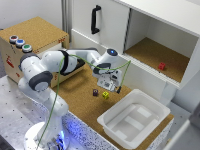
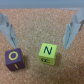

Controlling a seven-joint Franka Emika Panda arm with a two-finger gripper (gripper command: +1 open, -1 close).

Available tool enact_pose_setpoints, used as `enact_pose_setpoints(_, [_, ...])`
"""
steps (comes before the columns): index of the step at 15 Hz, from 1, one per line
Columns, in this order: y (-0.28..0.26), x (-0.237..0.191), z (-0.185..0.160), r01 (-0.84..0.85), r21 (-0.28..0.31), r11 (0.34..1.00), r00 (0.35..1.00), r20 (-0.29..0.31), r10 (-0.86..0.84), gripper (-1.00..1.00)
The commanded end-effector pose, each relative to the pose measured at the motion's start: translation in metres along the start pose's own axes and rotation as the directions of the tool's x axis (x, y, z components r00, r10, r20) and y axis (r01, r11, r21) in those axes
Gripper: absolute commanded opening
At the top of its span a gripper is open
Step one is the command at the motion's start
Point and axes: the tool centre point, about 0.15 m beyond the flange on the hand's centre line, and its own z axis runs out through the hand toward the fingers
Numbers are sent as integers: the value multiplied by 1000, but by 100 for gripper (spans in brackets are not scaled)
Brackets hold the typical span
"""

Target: Rotate the yellow block 90 degrees to the right

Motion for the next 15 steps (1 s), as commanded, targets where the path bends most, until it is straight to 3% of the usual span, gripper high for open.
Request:
enact_pose_setpoints(1, [17,14,49,-8,-45,999,998,56,10,100])
enact_pose_setpoints(8, [15,13,65,-21,-37,999,995,98,24,100])
enact_pose_setpoints(9, [16,12,66,-40,-38,998,994,101,43,-100])
enact_pose_setpoints(15, [15,17,67,-91,-80,993,989,108,99,-100])
